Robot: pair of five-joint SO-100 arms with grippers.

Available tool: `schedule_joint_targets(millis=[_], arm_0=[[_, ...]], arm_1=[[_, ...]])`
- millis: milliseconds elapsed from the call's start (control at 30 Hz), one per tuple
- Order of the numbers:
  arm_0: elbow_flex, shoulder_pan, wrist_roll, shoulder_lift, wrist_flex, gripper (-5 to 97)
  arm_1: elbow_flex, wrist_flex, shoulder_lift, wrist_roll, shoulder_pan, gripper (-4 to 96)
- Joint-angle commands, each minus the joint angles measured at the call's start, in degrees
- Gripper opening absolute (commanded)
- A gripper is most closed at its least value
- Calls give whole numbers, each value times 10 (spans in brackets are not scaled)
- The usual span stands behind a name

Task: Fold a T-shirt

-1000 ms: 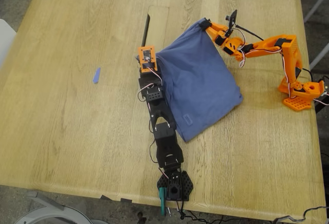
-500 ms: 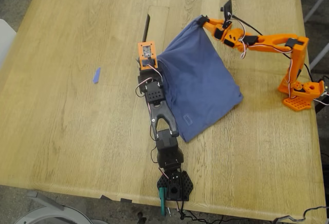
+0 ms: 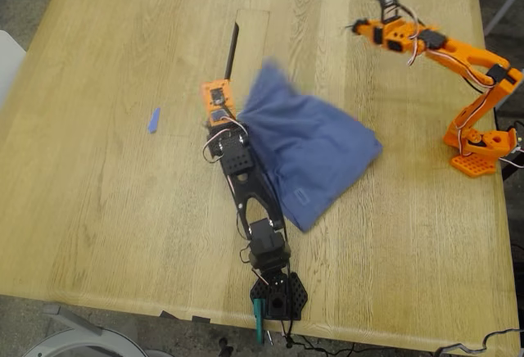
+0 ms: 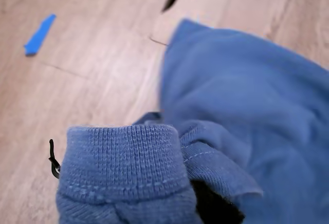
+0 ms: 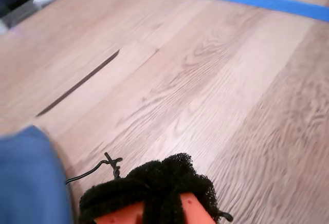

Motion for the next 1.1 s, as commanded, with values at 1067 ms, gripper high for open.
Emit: schedule_joint_targets(millis=[1067], arm_0=[[92, 154, -3, 227, 27, -1]], arm_1=[[119, -121, 76, -1, -134, 110]])
